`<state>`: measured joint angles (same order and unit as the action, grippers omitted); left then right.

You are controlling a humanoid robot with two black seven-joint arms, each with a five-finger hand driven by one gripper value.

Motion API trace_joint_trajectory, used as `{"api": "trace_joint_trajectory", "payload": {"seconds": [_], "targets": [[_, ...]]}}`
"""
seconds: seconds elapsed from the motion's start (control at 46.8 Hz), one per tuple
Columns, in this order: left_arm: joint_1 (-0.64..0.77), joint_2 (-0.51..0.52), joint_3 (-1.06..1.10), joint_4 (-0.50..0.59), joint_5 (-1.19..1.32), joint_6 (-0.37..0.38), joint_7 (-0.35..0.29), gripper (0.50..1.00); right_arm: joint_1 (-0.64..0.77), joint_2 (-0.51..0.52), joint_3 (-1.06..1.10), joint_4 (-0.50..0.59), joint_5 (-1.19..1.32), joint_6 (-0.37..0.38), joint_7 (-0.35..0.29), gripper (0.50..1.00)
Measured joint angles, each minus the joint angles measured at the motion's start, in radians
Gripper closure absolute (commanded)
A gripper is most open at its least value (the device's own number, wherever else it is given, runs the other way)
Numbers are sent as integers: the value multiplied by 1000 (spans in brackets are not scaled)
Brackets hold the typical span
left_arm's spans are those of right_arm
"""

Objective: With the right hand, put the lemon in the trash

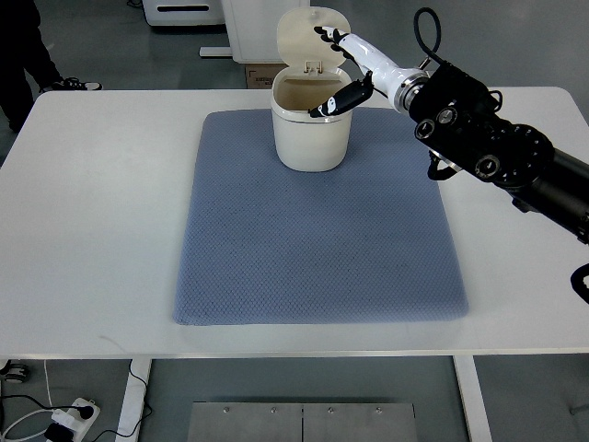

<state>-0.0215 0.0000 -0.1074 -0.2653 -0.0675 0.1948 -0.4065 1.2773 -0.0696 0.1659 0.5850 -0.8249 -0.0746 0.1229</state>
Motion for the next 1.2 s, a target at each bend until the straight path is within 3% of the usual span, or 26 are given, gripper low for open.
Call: {"api": "trace_joint_trajectory", "payload": {"seconds": [0.128,0.535,0.791,1.197], "targets": [[0,0,0,0,0,0,0,500,-8,-61,3,62,5,48,0,515],[0,0,0,0,0,0,0,500,-82,-211,147,180,51,103,-18,515],[0,0,0,0,0,0,0,500,-185,-256,370,214,102,126,-86,515],[0,0,0,0,0,0,0,500,-378,-236,817,253,133,162,-197,500]]}}
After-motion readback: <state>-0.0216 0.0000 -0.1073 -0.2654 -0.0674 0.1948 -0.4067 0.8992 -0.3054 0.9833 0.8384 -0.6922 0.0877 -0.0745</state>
